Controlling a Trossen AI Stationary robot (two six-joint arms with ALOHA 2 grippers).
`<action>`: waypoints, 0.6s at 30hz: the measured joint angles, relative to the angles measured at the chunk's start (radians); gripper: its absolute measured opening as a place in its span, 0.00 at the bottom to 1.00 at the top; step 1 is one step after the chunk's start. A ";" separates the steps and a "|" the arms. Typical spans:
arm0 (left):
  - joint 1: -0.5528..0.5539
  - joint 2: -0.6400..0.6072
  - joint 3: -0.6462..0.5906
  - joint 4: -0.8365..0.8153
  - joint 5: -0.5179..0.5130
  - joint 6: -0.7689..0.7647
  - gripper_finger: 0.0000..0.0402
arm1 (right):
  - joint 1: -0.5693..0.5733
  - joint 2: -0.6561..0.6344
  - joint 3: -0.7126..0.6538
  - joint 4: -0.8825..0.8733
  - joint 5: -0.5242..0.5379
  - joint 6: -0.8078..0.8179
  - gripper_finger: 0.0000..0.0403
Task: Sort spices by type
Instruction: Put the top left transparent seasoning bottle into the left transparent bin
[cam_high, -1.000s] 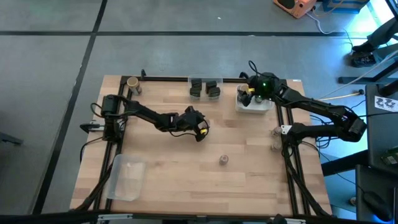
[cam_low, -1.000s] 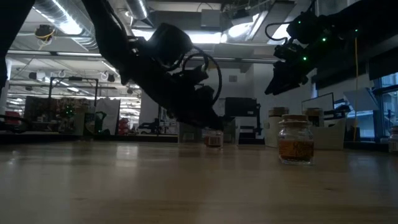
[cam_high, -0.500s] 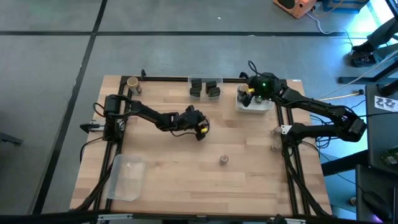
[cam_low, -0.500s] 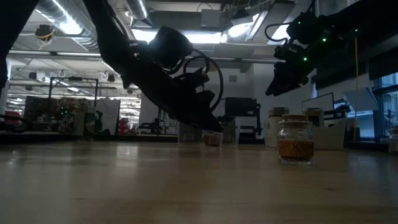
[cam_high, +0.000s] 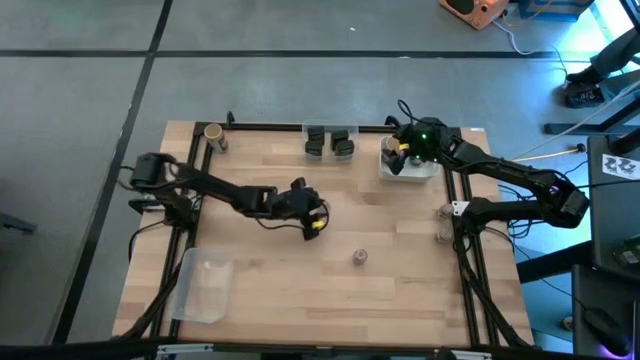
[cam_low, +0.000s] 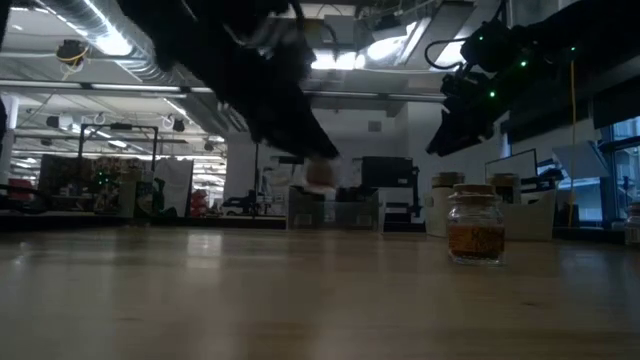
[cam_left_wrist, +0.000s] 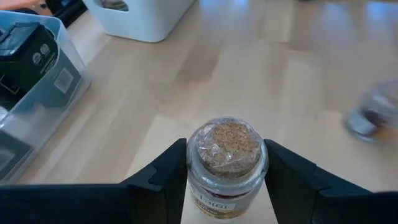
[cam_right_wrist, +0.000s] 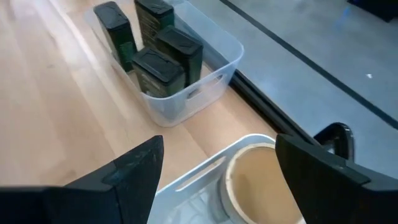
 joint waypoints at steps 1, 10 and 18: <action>-0.015 -0.030 0.000 -0.041 -0.002 -0.006 0.40 | 0.000 0.000 0.000 0.001 -0.005 0.001 0.76; -0.151 -0.280 0.000 -0.315 -0.049 -0.130 0.40 | 0.001 0.000 0.000 0.003 -0.089 0.049 0.76; -0.292 -0.439 0.000 -0.556 -0.073 -0.356 0.41 | 0.096 0.001 0.000 0.045 -0.104 0.067 0.76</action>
